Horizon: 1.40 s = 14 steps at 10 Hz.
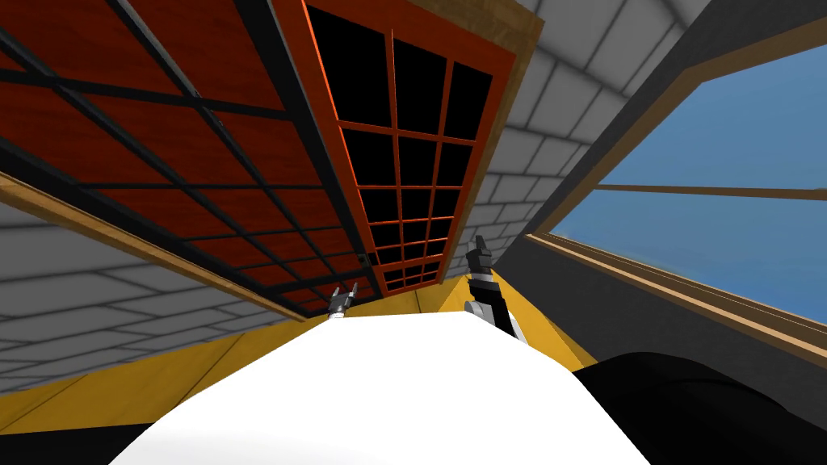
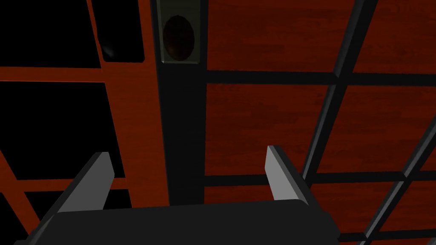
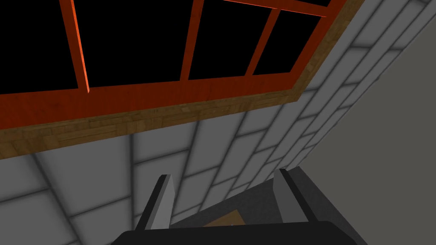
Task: Pull the door open
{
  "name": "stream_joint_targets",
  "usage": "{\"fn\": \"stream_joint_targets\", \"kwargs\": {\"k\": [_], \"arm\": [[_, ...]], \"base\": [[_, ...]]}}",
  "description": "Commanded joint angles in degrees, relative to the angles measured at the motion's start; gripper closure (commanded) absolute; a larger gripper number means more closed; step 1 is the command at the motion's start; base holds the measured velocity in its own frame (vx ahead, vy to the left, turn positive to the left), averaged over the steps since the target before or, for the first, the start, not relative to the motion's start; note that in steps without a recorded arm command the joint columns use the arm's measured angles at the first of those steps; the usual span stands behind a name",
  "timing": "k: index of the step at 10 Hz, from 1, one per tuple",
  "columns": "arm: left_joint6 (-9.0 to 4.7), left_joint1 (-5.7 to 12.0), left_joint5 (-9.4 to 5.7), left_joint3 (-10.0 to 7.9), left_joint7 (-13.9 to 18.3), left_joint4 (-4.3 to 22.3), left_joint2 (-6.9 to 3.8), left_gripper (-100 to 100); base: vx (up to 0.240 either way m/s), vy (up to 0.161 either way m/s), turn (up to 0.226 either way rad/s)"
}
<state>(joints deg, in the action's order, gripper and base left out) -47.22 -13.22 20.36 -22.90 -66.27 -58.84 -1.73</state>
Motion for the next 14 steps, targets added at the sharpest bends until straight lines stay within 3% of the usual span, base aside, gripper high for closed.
{"fn": "stream_joint_targets", "kwargs": {"k": [1, 3, 4, 5, 8, 12, 14], "arm": [[-0.63, 0.53, 0.46, -0.64, -1.54, 1.85, 0.37, -100], [-1.30, 1.15, 0.88, -1.26, -2.97, 3.70, 0.78, -100], [-1.03, 0.89, 0.76, -1.05, -2.45, 3.03, 0.65, -100], [-0.93, -0.02, 0.52, -1.88, -2.84, 3.69, -0.24, -100], [-0.59, -1.30, -0.01, -3.33, -3.35, 4.65, -1.60, -100], [0.29, -3.73, -1.39, -6.95, -4.76, 6.90, -3.88, -100], [0.69, -4.57, -2.02, -8.55, -5.44, 7.88, -4.53, -100]], "base": [[0.188, 0.007, -0.034], [0.174, -0.008, -0.024], [0.086, 0.003, -0.004], [-0.096, 0.008, 0.060], [-0.176, 0.008, 0.037], [-0.196, 0.021, 0.036], [-0.173, 0.026, 0.013]]}}
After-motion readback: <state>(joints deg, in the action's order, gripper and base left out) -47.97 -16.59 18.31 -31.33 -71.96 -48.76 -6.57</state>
